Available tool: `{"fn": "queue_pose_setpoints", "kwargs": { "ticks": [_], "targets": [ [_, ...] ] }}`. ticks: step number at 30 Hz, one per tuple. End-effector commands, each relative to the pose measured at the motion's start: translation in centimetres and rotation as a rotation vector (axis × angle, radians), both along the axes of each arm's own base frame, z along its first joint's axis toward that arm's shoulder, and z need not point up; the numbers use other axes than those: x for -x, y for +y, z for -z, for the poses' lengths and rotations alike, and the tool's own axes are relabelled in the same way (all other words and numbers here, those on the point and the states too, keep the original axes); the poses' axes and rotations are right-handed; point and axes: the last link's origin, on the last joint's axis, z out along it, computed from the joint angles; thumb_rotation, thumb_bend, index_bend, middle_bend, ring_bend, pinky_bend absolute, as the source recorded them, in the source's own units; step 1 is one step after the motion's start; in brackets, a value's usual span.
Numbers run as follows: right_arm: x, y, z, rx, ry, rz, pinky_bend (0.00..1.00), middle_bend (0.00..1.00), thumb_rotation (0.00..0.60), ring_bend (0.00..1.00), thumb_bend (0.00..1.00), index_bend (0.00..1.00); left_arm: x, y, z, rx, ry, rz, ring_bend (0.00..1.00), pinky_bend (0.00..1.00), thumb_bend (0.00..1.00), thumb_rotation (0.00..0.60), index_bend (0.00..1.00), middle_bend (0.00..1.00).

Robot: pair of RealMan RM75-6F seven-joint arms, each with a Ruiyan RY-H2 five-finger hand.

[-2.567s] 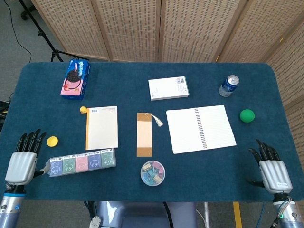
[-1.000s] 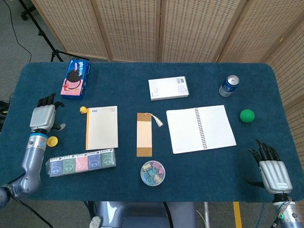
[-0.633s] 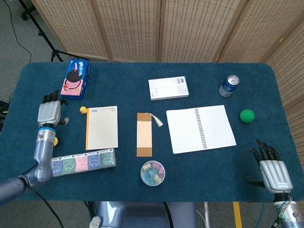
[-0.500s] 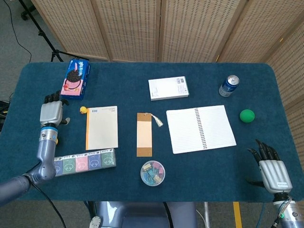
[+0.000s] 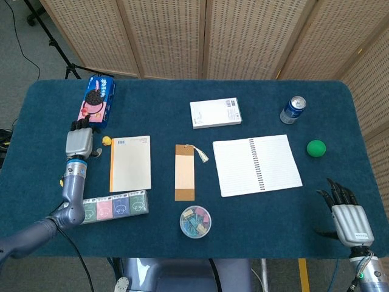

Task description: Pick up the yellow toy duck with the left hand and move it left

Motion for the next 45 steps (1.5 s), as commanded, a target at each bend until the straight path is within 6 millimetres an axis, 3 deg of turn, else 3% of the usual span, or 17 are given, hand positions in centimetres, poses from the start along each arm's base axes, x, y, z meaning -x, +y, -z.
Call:
{"fn": "queue_pose_setpoints", "kwargs": {
  "ticks": [1, 45],
  "targets": [
    [0.0, 0.0, 0.0, 0.0, 0.0, 0.001, 0.09, 0.0, 0.6, 0.0, 0.0, 0.17, -0.2, 0.2, 0.1, -0.005, 0.006, 0.015, 0.0, 0.0, 0.25, 0.6, 0.39, 0.0],
    [1.0, -1.0, 0.0, -0.004, -0.007, 0.042, 0.09, 0.0, 0.6, 0.0, 0.0, 0.17, -0.7, 2.9, 2.4, 0.038, 0.079, -0.015, 0.0, 0.0, 0.26, 0.6, 0.45, 0.0]
  ]
}}
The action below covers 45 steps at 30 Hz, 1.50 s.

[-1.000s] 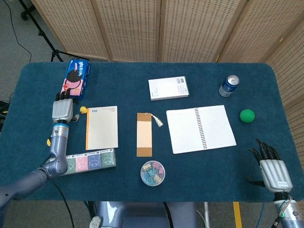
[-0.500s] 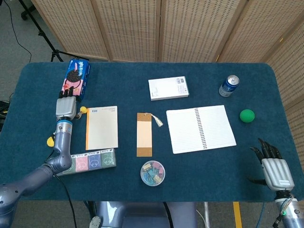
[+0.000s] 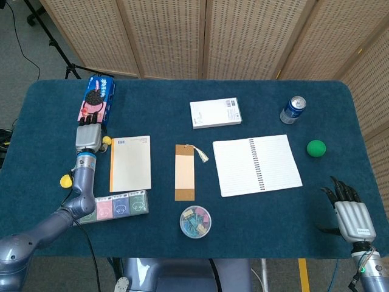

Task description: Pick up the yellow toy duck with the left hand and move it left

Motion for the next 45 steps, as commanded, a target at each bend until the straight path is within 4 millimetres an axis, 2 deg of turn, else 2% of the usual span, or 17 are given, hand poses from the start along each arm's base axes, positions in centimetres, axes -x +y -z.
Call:
{"fn": "queue_pose_setpoints", "kwargs": {
  "ticks": [1, 12, 19, 28, 37, 45],
  "targets": [
    [0.0, 0.0, 0.0, 0.0, 0.0, -0.001, 0.09, 0.0, 0.6, 0.0, 0.0, 0.17, 0.0, 0.0, 0.1, 0.0, 0.004, 0.001, 0.0, 0.0, 0.26, 0.6, 0.45, 0.0],
    [0.0, 0.0, -0.1, 0.004, -0.002, -0.003, 0.09, 0.0, 0.6, 0.0, 0.0, 0.17, 0.1, -0.1, 0.1, -0.003, 0.008, 0.0, 0.0, 0.0, 0.29, 0.6, 0.56, 0.0],
    [0.0, 0.0, -0.2, 0.008, -0.004, -0.004, 0.09, 0.0, 0.6, 0.0, 0.0, 0.17, 0.2, -0.2, -0.1, -0.007, 0.011, 0.002, 0.0, 0.0, 0.3, 0.6, 0.57, 0.0],
    [0.0, 0.0, -0.1, 0.005, 0.0, 0.0, 0.09, 0.0, 0.6, 0.0, 0.0, 0.17, -0.7, -0.5, -2.1, -0.045, -0.003, 0.039, 0.0, 0.0, 0.3, 0.6, 0.59, 0.0],
    [0.2, 0.0, 0.0, 0.001, 0.007, 0.01, 0.09, 0.0, 0.6, 0.0, 0.0, 0.17, -0.4, -3.7, -4.3, -0.019, 0.006, 0.062, 0.0, 0.0, 0.3, 0.6, 0.59, 0.0],
    [0.4, -0.1, 0.2, -0.002, 0.021, 0.028, 0.09, 0.0, 0.6, 0.0, 0.0, 0.17, 1.4, -8.2, -7.9, 0.0, 0.035, 0.067, 0.0, 0.0, 0.3, 0.6, 0.59, 0.0]
  ]
}}
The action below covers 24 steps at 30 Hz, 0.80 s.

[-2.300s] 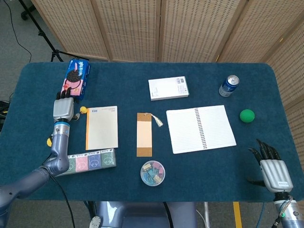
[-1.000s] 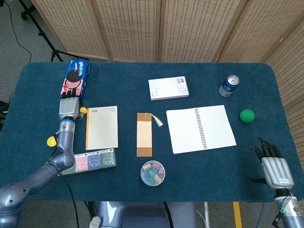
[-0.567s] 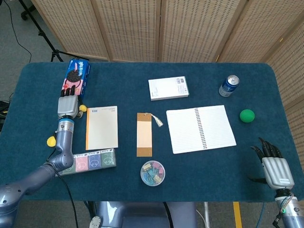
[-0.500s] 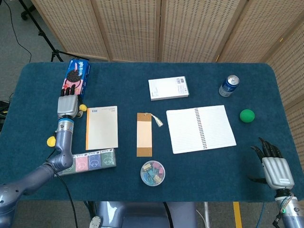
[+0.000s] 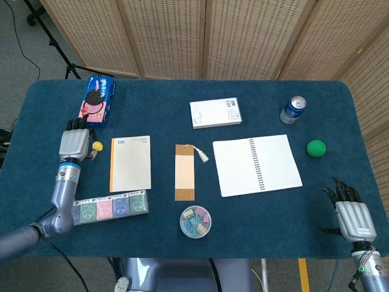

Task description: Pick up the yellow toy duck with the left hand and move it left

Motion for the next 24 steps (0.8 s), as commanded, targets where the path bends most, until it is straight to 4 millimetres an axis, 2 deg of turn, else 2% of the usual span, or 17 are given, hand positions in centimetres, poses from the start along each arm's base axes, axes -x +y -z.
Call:
{"fn": "queue_pose_setpoints", "kwargs": {
  "ticks": [1, 10, 19, 24],
  "targets": [
    [0.0, 0.0, 0.1, -0.003, 0.003, 0.004, 0.09, 0.0, 0.6, 0.0, 0.0, 0.17, 2.2, -3.0, -2.4, -0.004, 0.043, -0.017, 0.0, 0.0, 0.3, 0.6, 0.59, 0.0],
    [-0.2, 0.1, 0.5, -0.012, 0.016, -0.001, 0.09, 0.0, 0.6, 0.0, 0.0, 0.17, 5.5, -6.8, -4.2, 0.026, 0.055, -0.068, 0.0, 0.0, 0.3, 0.6, 0.59, 0.0],
    [-0.2, 0.1, 0.5, -0.01, 0.018, 0.001, 0.09, 0.0, 0.6, 0.0, 0.0, 0.17, 7.5, -8.8, -4.1, 0.057, 0.073, -0.092, 0.0, 0.0, 0.3, 0.6, 0.6, 0.0],
    [-0.2, 0.1, 0.5, -0.009, 0.018, 0.001, 0.09, 0.0, 0.6, 0.0, 0.0, 0.17, 8.3, -8.9, -4.0, 0.051, 0.079, -0.114, 0.0, 0.0, 0.3, 0.6, 0.6, 0.0]
  ]
}}
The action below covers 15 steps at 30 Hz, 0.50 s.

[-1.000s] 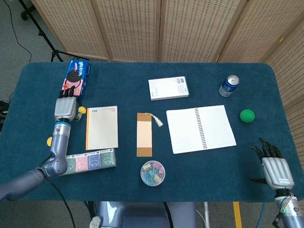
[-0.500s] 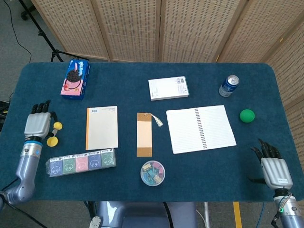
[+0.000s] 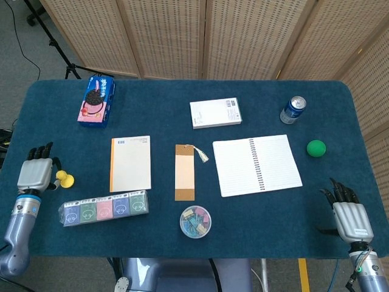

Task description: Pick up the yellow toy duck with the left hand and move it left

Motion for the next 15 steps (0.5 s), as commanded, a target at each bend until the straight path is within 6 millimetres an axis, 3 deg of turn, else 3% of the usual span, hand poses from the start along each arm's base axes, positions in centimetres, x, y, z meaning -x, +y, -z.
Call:
{"fn": "queue_pose_setpoints", "kwargs": {
  "ticks": [1, 15],
  "targets": [
    [0.0, 0.0, 0.0, -0.002, 0.001, 0.0, 0.09, 0.0, 0.6, 0.0, 0.0, 0.17, 0.5, 0.0, 0.1, -0.003, -0.004, -0.016, 0.0, 0.0, 0.3, 0.6, 0.6, 0.0],
    [-0.1, 0.1, -0.1, 0.004, -0.001, -0.001, 0.09, 0.0, 0.6, 0.0, 0.0, 0.17, 0.8, 0.3, 1.8, 0.013, -0.016, -0.007, 0.0, 0.0, 0.3, 0.6, 0.6, 0.0]
  ]
}}
